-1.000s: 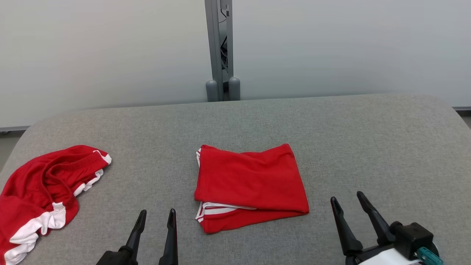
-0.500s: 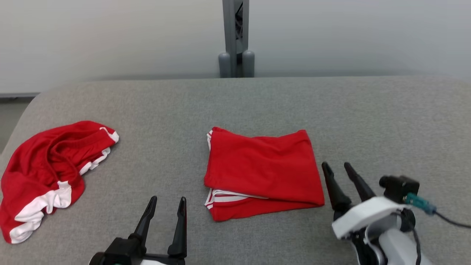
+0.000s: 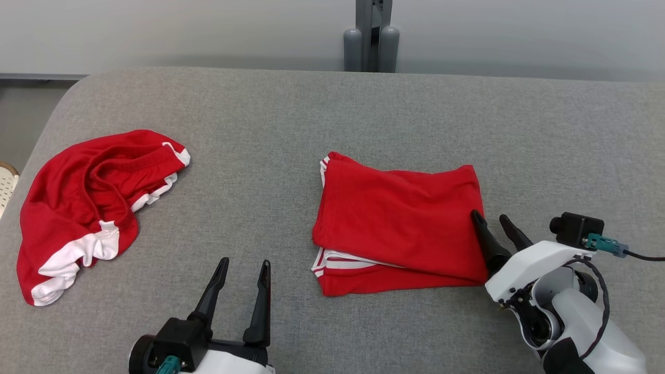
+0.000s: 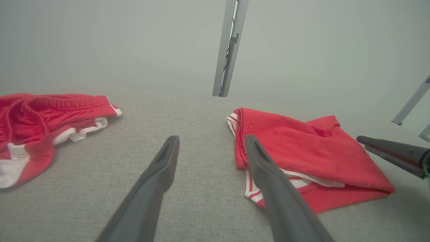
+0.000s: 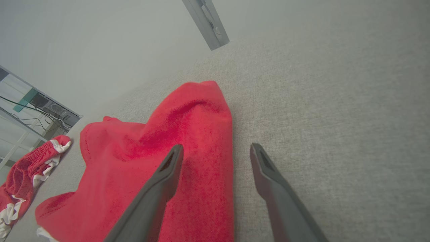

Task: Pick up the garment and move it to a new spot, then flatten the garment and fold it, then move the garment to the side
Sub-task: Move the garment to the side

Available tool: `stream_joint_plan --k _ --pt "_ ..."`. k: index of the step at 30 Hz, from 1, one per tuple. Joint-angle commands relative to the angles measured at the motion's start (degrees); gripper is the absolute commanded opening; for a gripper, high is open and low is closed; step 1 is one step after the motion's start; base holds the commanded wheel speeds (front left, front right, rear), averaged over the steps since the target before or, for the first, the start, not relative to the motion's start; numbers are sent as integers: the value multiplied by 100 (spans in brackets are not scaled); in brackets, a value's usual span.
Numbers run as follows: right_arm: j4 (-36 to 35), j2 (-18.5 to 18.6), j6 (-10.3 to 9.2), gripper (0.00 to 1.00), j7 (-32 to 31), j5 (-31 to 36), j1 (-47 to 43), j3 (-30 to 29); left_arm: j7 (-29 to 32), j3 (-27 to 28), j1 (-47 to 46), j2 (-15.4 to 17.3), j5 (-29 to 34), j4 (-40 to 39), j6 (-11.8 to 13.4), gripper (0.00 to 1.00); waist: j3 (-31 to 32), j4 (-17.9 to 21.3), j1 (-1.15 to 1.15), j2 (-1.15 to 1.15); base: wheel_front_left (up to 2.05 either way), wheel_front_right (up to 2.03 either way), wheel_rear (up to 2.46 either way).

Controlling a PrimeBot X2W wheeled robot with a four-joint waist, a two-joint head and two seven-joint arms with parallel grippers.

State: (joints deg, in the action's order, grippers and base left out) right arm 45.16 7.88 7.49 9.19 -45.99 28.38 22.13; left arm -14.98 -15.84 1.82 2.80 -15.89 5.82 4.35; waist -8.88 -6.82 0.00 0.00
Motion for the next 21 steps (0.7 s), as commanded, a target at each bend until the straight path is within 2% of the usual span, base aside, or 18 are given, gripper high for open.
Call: stream_joint_plan --k 1,11,12,13,15,16,21 --pt "125 46 0 100 22 -94 106 112 -23 -16 -128 21 -5 -11 -7 100 -92 -56 0 0 0 0 0" --pt "554 20 0 100 62 -380 279 703 -23 -78 -265 22 -5 23 -23 100 -241 -146 0 0 0 0 0" --pt "584 21 0 81 79 -419 279 755 -23 -79 -268 21 -3 35 -27 100 -238 -153 0 0 0 0 0" --pt "609 21 0 48 91 -452 282 818 -23 -79 -263 22 3 43 -27 100 -233 -158 0 0 0 0 0" --pt "636 34 0 11 142 -516 283 932 -23 -76 -256 22 18 64 -24 100 -214 -158 0 0 0 0 0" --pt "651 50 0 0 195 -526 290 979 -23 -75 -255 22 25 70 -23 100 -201 -152 0 0 0 0 0" --pt "697 187 0 0 451 -521 322 1161 -23 -83 -194 22 46 101 -20 100 -101 -85 0 0 0 0 0"
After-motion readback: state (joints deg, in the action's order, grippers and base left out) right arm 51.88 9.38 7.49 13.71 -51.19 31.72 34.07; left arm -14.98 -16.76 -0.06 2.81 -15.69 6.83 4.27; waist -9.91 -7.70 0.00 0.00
